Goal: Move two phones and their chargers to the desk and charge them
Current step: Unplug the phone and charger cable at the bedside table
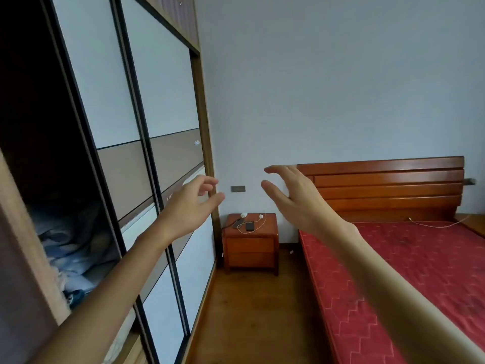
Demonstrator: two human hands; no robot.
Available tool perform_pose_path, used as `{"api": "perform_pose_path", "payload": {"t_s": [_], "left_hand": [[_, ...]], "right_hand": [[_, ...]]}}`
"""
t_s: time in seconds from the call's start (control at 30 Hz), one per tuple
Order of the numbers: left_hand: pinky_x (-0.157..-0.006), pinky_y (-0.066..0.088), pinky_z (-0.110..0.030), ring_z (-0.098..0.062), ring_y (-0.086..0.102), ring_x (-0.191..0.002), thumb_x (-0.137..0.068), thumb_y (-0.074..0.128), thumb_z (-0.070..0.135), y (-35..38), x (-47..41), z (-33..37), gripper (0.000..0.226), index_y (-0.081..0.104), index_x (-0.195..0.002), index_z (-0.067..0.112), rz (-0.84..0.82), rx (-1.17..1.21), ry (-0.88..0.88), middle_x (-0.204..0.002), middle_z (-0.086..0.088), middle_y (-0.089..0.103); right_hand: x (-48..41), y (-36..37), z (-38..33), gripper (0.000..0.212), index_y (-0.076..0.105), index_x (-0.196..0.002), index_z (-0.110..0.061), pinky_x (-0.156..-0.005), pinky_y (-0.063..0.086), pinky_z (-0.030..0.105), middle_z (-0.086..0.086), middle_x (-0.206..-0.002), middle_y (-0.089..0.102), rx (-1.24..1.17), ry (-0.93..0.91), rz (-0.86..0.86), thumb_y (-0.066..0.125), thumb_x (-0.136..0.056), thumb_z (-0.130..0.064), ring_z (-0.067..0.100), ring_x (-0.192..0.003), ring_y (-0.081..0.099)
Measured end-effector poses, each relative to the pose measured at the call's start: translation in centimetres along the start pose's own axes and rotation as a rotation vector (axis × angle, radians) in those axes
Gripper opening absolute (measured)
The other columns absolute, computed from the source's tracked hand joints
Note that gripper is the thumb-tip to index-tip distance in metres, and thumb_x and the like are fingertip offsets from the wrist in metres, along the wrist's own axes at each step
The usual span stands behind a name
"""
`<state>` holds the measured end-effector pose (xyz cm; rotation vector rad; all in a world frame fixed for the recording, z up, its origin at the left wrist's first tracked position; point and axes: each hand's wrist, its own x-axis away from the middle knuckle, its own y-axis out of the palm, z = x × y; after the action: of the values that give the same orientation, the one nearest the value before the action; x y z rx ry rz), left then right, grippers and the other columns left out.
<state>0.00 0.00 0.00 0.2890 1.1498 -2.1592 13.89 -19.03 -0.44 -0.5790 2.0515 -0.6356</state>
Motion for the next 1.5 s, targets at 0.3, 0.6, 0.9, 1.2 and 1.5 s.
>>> {"api": "perform_pose_path", "payload": {"t_s": [0.3,0.6,0.9,1.2,1.5], "left_hand": [[-0.107,0.046,-0.044,-0.016,0.053,-0.129,-0.095,0.061,0.041,6.9,-12.8,-2.6,0.04,0.058,-0.131,0.023,0.051,-0.051,-0.016,-0.134,0.001,0.062],[-0.101,0.042,-0.032,-0.016,0.054,-0.128,-0.097,0.059,0.038,12.2,-22.8,-4.8,0.039,0.058,-0.131,0.02,0.084,-0.025,-0.049,-0.134,0.001,0.062],[-0.095,0.039,-0.025,-0.015,0.052,-0.131,-0.098,0.057,0.041,15.9,-32.5,-11.7,0.04,0.056,-0.133,0.022,0.046,-0.017,-0.067,-0.138,0.003,0.059],[-0.093,0.037,-0.025,-0.017,0.051,-0.131,-0.097,0.057,0.042,16.1,-45.5,-22.0,0.043,0.055,-0.135,0.022,0.006,-0.079,-0.036,-0.14,0.0,0.058],[-0.094,0.039,-0.026,-0.016,0.052,-0.128,-0.097,0.057,0.041,18.8,-57.3,-29.5,0.041,0.055,-0.134,0.022,-0.044,-0.057,-0.037,-0.138,0.001,0.058]], "right_hand": [[-9.6,1.5,10.6,0.04,0.048,-0.14,-0.022,-0.112,0.035,0.035,-0.001,-0.148,0.047,0.005,-0.053,-0.011,0.043,-0.104,-0.036,0.015,-0.136,0.042],[-18.2,3.4,18.3,0.038,0.05,-0.138,-0.021,-0.108,0.034,0.028,-0.002,-0.145,0.05,-0.042,-0.059,0.017,0.044,-0.104,-0.036,0.013,-0.134,0.044],[-26.4,10.0,25.6,0.037,0.05,-0.139,-0.022,-0.105,0.032,0.023,-0.003,-0.145,0.05,-0.031,-0.016,0.009,0.04,-0.105,-0.034,0.012,-0.133,0.045],[-39.7,19.0,30.0,0.036,0.051,-0.137,-0.023,-0.102,0.031,0.018,-0.006,-0.142,0.051,-0.022,-0.067,0.019,0.042,-0.104,-0.036,0.009,-0.131,0.046],[-50.3,24.7,36.0,0.038,0.051,-0.137,-0.023,-0.104,0.031,0.02,-0.006,-0.142,0.051,-0.011,-0.017,0.038,0.043,-0.104,-0.038,0.009,-0.133,0.044]]}}
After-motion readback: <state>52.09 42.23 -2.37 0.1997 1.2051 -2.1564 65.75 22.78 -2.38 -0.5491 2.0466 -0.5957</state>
